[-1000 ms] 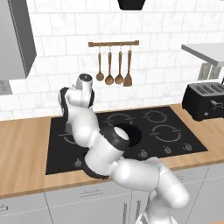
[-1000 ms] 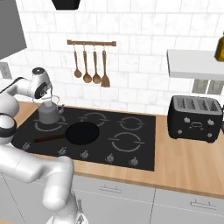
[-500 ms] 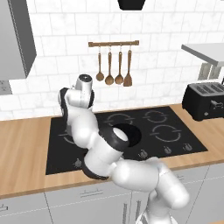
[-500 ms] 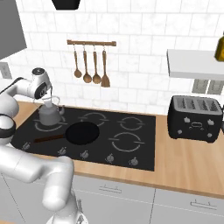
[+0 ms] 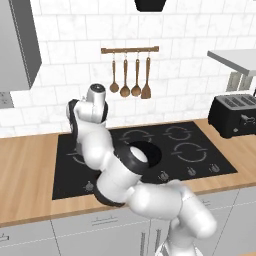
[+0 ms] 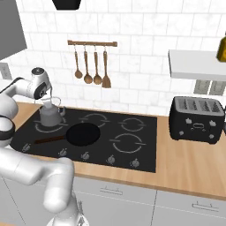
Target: Pick the kettle from the counter and place it on a stove burner. Then turn the burner on.
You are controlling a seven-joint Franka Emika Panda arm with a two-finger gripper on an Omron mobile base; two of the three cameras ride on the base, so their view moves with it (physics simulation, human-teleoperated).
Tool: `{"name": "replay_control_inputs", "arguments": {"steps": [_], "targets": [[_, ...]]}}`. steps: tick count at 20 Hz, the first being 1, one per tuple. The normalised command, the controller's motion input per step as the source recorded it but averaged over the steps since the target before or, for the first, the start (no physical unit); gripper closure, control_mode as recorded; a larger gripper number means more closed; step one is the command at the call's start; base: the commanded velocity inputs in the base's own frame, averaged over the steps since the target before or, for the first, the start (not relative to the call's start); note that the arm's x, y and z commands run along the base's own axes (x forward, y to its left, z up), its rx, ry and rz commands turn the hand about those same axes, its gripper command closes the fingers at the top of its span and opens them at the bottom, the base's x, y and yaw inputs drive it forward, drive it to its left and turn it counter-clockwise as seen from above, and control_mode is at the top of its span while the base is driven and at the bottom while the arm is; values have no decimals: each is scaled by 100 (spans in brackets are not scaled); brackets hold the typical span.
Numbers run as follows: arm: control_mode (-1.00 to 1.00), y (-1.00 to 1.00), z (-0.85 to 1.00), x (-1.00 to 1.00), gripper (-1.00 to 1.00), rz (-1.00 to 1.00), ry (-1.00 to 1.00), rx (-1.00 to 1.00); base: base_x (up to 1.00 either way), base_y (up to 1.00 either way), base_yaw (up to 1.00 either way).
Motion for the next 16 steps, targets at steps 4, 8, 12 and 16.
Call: {"name": "replay_control_inputs", "arguments": {"steps": [4, 8, 12, 16], "targets": [[-100, 0, 46, -47, -100, 0, -3, 0, 0, 0, 0], [-100, 0, 75, -75, -100, 4, -13, 1, 0, 0, 0], [-100, 0, 73, -93, -100, 9, -15, 0, 0, 0, 0], [-100, 5, 57, -100, -100, 17, -12, 0, 0, 0, 0]]}}
